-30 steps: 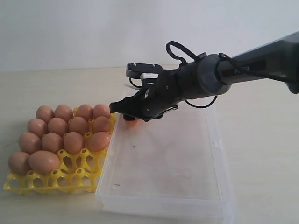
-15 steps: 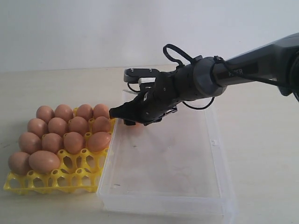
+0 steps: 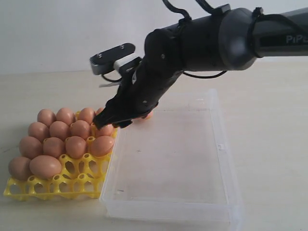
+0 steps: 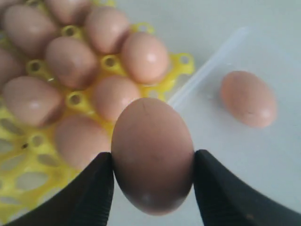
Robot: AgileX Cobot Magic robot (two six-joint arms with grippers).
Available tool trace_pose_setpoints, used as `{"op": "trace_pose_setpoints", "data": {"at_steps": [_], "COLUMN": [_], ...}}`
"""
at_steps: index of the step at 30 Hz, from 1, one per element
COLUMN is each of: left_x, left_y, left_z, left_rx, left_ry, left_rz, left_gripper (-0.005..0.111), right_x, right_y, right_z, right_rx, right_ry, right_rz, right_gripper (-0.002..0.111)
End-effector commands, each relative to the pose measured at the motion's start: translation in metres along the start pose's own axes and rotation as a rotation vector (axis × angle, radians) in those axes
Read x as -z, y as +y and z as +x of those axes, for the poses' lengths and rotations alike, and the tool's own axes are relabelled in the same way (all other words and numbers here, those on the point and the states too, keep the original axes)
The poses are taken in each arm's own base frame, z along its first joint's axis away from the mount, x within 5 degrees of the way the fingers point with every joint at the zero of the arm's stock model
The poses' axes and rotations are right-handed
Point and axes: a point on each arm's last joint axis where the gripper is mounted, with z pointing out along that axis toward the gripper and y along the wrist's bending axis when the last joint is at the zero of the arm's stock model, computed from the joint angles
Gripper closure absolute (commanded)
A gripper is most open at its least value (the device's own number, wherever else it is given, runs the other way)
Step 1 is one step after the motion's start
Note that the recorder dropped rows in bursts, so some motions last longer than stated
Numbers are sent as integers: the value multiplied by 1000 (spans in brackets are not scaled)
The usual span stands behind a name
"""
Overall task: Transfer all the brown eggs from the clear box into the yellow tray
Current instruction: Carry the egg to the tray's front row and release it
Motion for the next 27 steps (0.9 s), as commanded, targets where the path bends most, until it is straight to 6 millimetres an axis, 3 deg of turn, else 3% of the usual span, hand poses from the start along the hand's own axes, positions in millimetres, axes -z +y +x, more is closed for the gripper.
{"op": "trace_pose_setpoints", "data": {"at_steps": [1,5,10,22,27], "left_x": [1,1,1,1,1], "left_y": [0,0,0,0,0], "left_z": [-2,-2,-2,-2,-2], "left_rx": [6,6,6,6,6], "left_ry": [-19,-19,-19,-19,-19], "left_rz": [5,5,5,5,5], "left_gripper": [107,107,107,107,107], "right_x": [4,6,1,-44,-45], "right_y": [41,71,92,107,107], "right_z": [3,2,2,7,14], "right_rx": [90,192,208,211,236], "right_ry": [7,-40,-75,-32,35], "right_rz": [-121,-197,-250,-269,-279], "right_gripper": [108,108,108,108,108]}}
